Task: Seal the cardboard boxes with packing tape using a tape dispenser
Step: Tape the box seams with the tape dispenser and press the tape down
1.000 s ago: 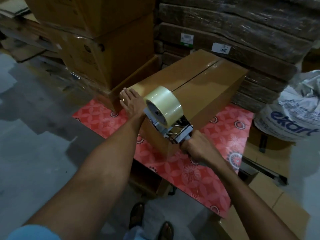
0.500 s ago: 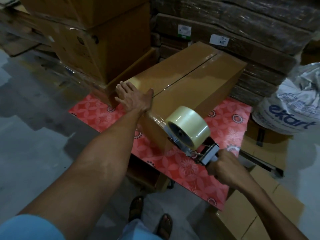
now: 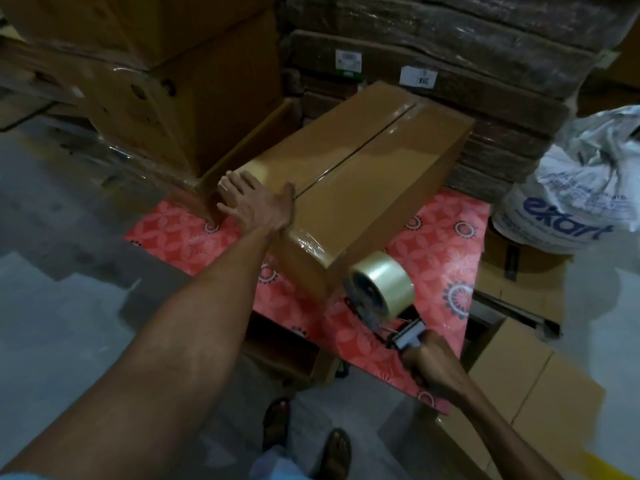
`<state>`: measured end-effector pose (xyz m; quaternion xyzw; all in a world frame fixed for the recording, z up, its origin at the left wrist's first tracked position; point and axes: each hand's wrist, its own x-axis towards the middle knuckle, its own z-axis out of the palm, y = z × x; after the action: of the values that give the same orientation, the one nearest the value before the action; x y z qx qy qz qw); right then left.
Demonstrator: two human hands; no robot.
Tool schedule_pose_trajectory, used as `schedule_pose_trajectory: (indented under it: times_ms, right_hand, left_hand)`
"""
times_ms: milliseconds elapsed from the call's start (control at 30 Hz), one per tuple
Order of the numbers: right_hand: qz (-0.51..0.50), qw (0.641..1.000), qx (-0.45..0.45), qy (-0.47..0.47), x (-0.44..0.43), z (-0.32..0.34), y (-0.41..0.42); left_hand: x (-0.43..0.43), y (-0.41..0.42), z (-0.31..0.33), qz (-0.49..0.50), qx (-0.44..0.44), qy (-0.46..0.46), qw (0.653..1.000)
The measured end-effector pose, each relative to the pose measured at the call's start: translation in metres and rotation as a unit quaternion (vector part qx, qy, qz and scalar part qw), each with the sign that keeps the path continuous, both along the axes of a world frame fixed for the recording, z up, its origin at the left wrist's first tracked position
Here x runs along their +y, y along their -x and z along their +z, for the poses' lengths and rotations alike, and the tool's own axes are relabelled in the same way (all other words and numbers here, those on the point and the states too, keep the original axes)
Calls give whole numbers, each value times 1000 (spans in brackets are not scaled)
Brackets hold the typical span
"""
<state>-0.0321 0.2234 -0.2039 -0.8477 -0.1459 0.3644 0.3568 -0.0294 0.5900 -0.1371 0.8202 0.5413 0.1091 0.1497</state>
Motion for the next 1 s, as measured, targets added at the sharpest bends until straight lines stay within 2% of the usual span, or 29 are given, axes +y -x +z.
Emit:
schedule_pose_trajectory:
  times_ms: [100,167,233,300,333,467,700,800,867,967,1000]
  right_hand:
    - [-123,992,1,-23,-3,-7,6]
    - [-185,982,-16,-27,2,-7,2]
    - [-207,977,-37,-25,5,-13,-5]
    - [-213,974,-80,-10,8,-20,-11]
    - [-210,972,-107,-7,8,-27,-15]
    - [-203,967,-147,45,10,-47,-27]
    - [-131,966,-178,134,2,-75,-30]
    - [-126,964,-160,171,1,-86,-31]
    - [-85,962,-173,195,-1,-85,-34]
    - [-4,925,-223,307,2,-49,-40]
    - [-6,907,-273,321,7,-30,-44]
  left_hand:
    - [-1,3,-1,-16,-10,-34,999]
    - [-17,11,3,-112,-65,-107,986]
    - [-48,26,3,-296,-125,-131,938]
    - [-80,46,-8,-446,-94,-126,881]
    - [-87,52,-18,-478,-64,-138,865]
    - [-89,56,-41,-475,-43,-238,846]
    - [-109,52,-53,-407,-83,-262,871]
    - [-119,50,-52,-396,-89,-249,879]
    - [-138,50,-51,-388,-82,-237,887]
    - [-177,50,-43,-386,-49,-176,904]
    - [-185,52,-39,-384,-48,-155,909]
